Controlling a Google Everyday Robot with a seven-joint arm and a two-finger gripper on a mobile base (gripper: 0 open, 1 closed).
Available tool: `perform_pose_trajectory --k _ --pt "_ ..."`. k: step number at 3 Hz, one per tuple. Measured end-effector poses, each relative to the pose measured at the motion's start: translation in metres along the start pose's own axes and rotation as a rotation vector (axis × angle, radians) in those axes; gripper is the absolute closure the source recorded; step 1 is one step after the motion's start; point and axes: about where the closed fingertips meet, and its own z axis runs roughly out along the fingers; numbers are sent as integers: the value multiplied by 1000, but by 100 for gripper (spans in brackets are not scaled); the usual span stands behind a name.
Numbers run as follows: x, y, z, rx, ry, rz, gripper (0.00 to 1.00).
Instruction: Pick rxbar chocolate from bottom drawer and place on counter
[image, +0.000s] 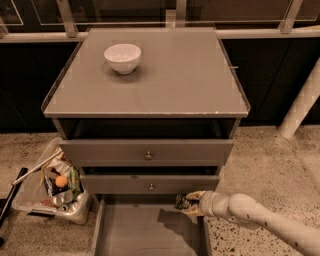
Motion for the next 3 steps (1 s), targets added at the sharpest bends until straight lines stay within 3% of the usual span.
perform_pose_trajectory --k 1,3 --pt "-14 0 -14 9 -15 -32 100" --pt "-100 2 -85 39 -114 -255 100"
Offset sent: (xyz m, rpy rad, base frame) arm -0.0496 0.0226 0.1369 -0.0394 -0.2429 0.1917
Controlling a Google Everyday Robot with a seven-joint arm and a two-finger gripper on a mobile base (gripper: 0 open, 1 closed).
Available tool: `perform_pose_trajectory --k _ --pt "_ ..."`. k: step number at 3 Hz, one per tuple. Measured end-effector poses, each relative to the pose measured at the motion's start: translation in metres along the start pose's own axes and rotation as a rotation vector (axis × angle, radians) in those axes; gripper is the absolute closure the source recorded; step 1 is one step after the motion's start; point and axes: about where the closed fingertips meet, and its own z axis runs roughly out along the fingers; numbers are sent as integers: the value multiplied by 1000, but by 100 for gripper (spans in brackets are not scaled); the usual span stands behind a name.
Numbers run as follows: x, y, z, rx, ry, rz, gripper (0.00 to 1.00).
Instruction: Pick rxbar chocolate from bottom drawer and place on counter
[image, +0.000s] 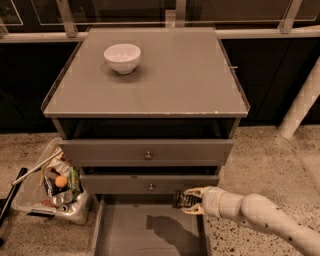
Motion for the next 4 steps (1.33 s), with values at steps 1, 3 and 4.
perform_pose_trajectory --k 1,3,4 --pt "-45 -21 -28 24 -27 -102 100" --pt "-147 -89 -91 62 -20 -261 100" --pt "-182 -130 -119 71 12 -281 100"
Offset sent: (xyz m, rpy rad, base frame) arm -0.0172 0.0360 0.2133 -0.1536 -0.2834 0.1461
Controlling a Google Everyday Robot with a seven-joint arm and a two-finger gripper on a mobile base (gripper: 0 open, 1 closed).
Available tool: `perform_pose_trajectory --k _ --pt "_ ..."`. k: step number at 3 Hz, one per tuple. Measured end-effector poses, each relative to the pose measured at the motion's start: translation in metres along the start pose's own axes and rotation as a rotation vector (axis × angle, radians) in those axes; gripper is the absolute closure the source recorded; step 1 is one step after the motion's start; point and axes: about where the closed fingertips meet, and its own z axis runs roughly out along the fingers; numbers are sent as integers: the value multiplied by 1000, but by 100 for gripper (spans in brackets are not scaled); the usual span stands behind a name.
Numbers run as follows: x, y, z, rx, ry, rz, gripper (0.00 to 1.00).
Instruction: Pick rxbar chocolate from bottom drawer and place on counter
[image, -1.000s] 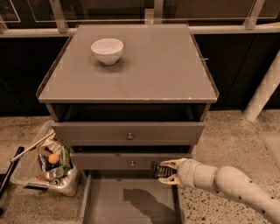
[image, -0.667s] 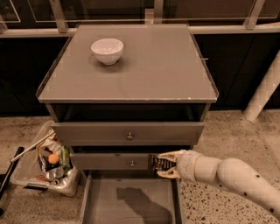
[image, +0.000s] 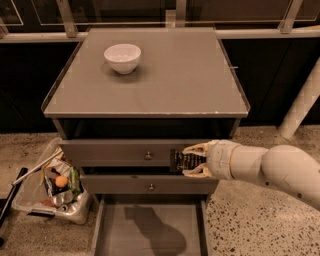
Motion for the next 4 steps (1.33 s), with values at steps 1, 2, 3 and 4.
perform_pose_trajectory --k 1,2,3,4 --pt "0 0 0 0 0 0 100" --pt "-6 -18 0 12 4 -40 100" --pt "-17 -61 -3 41 12 -128 100" --pt "-26 -115 -6 61 12 -191 100"
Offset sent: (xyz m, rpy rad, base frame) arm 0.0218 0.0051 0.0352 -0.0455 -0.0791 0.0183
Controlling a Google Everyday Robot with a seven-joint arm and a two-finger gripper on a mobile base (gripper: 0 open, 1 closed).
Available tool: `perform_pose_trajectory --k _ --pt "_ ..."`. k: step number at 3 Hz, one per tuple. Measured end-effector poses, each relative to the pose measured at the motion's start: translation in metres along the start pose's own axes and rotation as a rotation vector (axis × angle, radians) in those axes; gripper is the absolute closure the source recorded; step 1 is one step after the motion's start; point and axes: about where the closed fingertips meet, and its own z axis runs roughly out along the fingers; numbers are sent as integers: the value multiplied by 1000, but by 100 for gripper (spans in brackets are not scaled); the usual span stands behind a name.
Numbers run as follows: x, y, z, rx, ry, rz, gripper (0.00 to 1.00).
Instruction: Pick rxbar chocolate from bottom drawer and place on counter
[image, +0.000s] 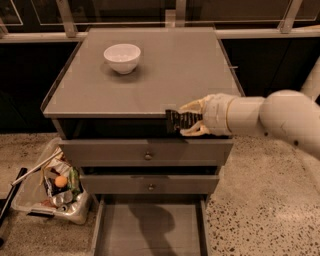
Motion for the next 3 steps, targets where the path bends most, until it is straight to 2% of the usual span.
perform_pose_trajectory --k 1,2,3 --pt "3 -49 4 9 -41 -14 100" --pt "0 -94 12 -4 -73 -20 100" --pt "-2 -128 31 -32 -124 -6 100"
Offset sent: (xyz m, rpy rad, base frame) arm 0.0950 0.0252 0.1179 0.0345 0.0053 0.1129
